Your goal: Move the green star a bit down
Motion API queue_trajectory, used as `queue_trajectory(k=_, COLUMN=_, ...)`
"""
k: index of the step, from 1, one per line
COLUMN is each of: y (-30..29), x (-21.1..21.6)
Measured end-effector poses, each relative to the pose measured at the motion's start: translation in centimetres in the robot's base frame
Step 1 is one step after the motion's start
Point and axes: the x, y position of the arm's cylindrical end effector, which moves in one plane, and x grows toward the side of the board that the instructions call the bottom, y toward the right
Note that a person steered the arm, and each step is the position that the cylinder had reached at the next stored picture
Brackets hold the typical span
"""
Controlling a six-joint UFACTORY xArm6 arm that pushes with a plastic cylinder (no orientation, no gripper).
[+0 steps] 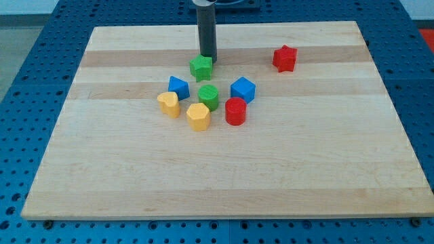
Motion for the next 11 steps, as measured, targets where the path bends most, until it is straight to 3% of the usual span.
queue_trajectory(k=3, y=-4.6, x=-1.1)
queue_trajectory(k=11, y=-1.7, x=1.3)
